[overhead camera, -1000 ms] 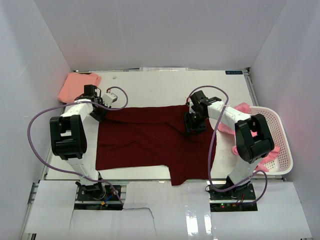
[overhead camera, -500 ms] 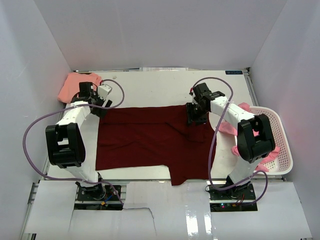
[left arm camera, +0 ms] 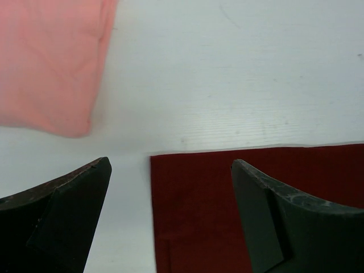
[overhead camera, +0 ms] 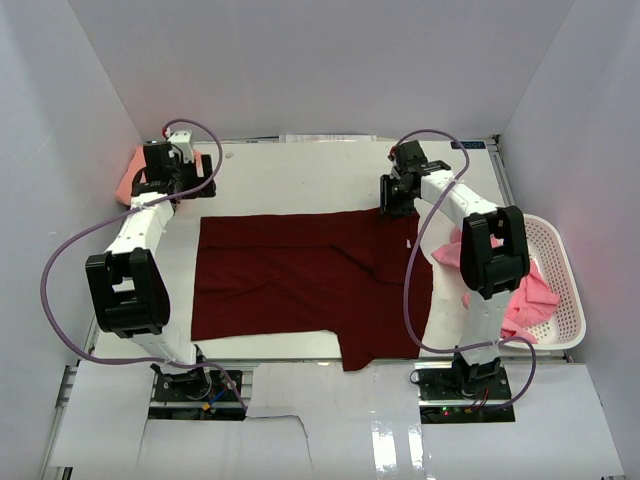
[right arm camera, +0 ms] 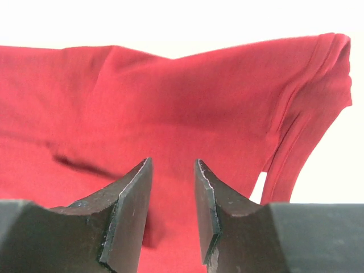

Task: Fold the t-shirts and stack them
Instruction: Fold the flattened tshirt in 1/3 of the way

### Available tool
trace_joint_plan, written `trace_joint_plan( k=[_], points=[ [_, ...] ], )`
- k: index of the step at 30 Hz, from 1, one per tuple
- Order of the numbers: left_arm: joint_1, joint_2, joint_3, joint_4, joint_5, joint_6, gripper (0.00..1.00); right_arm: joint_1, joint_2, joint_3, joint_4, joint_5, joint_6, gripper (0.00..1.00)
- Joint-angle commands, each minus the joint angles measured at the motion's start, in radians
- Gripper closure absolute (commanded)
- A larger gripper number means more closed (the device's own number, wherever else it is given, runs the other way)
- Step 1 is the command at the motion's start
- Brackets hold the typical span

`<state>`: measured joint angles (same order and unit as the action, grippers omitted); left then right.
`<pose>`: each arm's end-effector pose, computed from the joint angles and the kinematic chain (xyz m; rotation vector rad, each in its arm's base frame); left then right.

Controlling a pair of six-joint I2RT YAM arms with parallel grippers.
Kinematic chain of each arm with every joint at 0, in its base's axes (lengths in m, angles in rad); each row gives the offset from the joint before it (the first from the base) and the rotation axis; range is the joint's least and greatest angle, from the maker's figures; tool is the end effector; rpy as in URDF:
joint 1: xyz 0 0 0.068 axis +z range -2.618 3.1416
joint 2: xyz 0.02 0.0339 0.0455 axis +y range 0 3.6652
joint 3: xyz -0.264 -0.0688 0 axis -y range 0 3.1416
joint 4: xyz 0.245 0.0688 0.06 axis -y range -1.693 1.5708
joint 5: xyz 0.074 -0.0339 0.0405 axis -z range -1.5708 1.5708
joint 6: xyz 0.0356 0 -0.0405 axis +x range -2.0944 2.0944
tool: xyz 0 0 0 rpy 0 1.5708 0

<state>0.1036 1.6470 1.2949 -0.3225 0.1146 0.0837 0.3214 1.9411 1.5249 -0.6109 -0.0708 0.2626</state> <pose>0.3746 0.0349 0.2803 0.0395 2.2400 -0.0272 0.3982 0.1352 0.2217 -0.1031 2.6230 0.2997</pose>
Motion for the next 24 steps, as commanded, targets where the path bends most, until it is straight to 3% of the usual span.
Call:
trace_joint_plan(
  k=[1,13,24],
  points=[
    [0.002,-0.047,-0.011,0.03,0.149,-0.114,0.02,-0.019,0.033,0.08,0.051,0.058,0.015,0.59],
    [0.004,-0.09,-0.137,0.12,0.217,-0.226,0.02,-0.067,0.143,0.173,0.097,0.066,0.029,0.55],
    [-0.012,-0.016,-0.195,0.174,0.338,-0.297,0.02,-0.094,0.219,0.175,0.088,0.123,0.041,0.54]
  ],
)
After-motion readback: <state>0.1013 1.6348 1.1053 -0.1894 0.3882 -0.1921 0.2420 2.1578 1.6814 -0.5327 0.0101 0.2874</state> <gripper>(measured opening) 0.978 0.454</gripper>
